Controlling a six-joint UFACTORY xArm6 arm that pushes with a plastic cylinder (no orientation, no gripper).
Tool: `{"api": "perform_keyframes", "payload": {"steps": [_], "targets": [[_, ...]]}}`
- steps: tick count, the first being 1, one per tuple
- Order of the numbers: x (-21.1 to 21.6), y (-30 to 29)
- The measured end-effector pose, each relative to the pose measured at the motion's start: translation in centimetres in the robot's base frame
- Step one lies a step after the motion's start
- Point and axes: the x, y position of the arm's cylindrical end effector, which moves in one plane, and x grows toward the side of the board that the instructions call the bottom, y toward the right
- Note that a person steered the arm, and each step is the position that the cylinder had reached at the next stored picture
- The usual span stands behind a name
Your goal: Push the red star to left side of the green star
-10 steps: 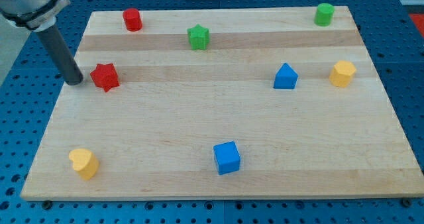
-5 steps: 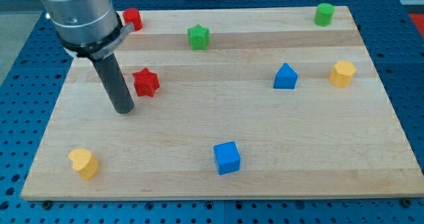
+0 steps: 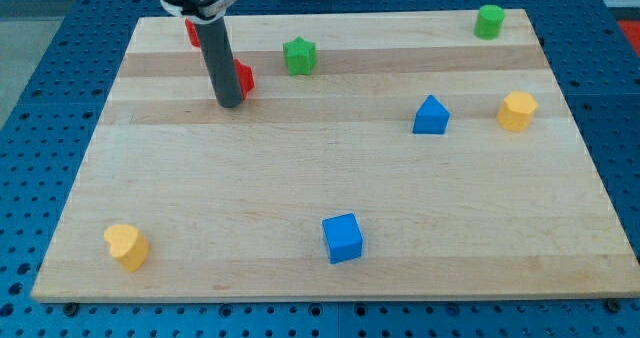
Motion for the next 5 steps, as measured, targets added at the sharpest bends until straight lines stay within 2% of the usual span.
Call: {"api": "perform_keyframes", "payload": {"steps": [3,5], "targets": [[-4.0,-0.1],[-3.9,-4.9]]}}
